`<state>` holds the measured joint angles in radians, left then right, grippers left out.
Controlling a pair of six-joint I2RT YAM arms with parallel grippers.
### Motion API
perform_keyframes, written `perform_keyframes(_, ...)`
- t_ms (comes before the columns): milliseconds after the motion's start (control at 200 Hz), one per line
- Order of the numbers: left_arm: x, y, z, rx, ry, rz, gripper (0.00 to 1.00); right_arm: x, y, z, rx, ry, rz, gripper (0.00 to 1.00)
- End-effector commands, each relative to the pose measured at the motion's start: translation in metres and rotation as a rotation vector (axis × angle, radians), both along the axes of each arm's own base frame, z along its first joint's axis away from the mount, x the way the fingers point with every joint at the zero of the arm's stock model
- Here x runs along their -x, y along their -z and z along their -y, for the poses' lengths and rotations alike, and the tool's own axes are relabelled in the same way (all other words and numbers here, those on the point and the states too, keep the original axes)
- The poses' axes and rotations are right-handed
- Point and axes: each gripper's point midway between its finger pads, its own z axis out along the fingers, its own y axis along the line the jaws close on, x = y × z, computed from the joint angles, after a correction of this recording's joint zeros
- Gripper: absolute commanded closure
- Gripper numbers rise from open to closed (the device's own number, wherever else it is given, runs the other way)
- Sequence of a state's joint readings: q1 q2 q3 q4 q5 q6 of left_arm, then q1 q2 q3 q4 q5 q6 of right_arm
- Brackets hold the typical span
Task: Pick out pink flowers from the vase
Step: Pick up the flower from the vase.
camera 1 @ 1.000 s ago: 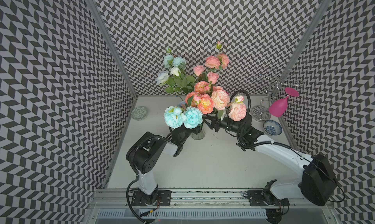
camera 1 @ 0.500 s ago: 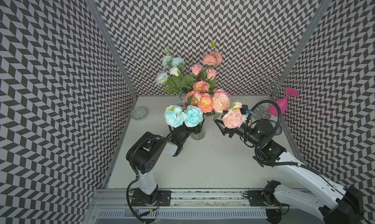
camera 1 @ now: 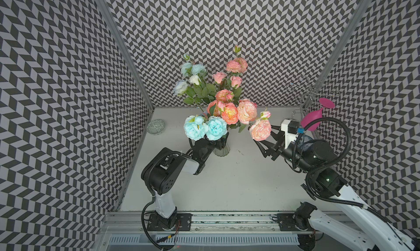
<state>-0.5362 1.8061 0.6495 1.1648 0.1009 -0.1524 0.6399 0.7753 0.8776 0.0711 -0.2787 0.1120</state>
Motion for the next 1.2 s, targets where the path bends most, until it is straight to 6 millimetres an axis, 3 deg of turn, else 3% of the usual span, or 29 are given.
perform_keyframes(0,0.005,0.058,-0.003,-0.053,-0.004,-0.214,1.0,0.01,-0.01,-0.009,0.002,-0.067,0.019,0.23)
perform_keyframes(150,0.004,0.054,0.0,-0.05,-0.004,-0.211,1.0,-0.005,0.007,-0.005,-0.133,-0.02,-0.069,0.35)
perform_keyframes(245,0.003,0.052,0.0,-0.054,-0.007,-0.209,1.0,-0.027,0.034,0.017,-0.317,0.12,-0.18,0.39)
perform_keyframes(285,0.003,0.053,0.0,-0.059,-0.008,-0.21,1.0,-0.031,0.046,0.018,-0.332,0.13,-0.186,0.4)
perform_keyframes(416,0.003,0.053,-0.001,-0.067,-0.016,-0.211,1.0,-0.042,0.084,-0.016,-0.177,0.05,-0.218,0.44)
perform_keyframes(561,0.003,0.051,0.001,-0.063,-0.01,-0.209,1.0,-0.056,0.106,-0.044,-0.119,-0.018,-0.262,0.5)
perform_keyframes(676,0.002,0.053,0.003,-0.072,-0.008,-0.215,1.0,-0.065,0.112,-0.061,-0.139,-0.064,-0.28,0.55)
perform_keyframes(876,0.001,0.053,0.005,-0.079,-0.004,-0.217,1.0,-0.08,0.102,-0.092,-0.142,-0.139,-0.264,0.6)
perform_keyframes(1057,0.002,0.052,0.005,-0.087,-0.003,-0.21,1.0,-0.104,0.095,-0.102,-0.149,-0.097,-0.241,0.6)
perform_keyframes(1192,0.002,0.054,0.005,-0.092,-0.002,-0.214,1.0,-0.109,0.093,-0.112,-0.148,-0.124,-0.236,0.63)
